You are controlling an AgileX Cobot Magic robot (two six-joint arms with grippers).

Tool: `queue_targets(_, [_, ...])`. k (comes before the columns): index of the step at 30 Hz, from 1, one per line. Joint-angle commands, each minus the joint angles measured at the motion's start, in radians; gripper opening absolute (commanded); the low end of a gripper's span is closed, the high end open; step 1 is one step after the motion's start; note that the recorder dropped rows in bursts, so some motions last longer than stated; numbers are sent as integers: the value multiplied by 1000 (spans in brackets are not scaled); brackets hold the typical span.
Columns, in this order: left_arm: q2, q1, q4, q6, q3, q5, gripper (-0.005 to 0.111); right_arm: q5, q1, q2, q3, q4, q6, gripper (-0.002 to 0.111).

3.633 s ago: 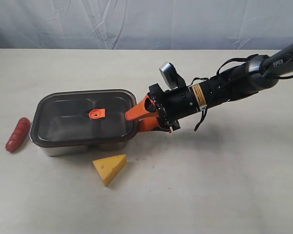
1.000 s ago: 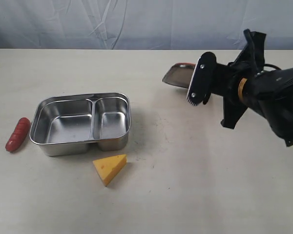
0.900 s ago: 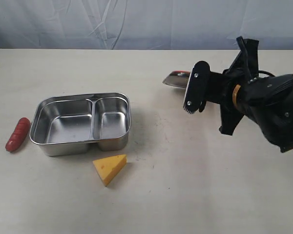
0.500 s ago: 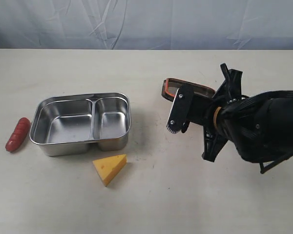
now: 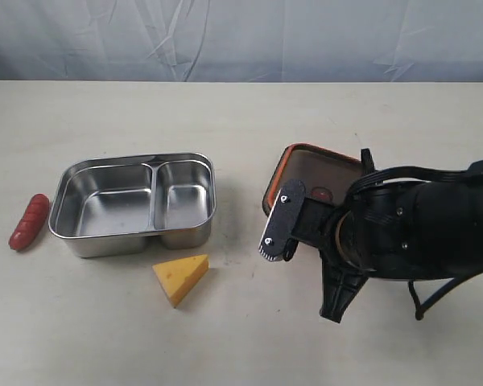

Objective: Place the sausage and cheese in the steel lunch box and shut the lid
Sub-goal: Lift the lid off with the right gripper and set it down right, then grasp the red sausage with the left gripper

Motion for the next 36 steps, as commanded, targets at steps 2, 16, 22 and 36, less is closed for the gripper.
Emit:
queue_targets(2, [-8, -1, -5, -1, 3, 0, 0, -5, 2, 0, 1, 63, -35, 37])
queue_targets(16, [147, -1, -196, 189, 3, 9, 0, 35, -1, -293, -99, 60, 460, 0])
queue_targets(22, [422, 1, -162, 191, -171, 58, 0, 112, -1, -380, -99, 154, 515, 0])
queue_targets(36, [833, 3, -117, 187, -260, 24, 42, 164, -1, -396, -99, 176, 515, 0])
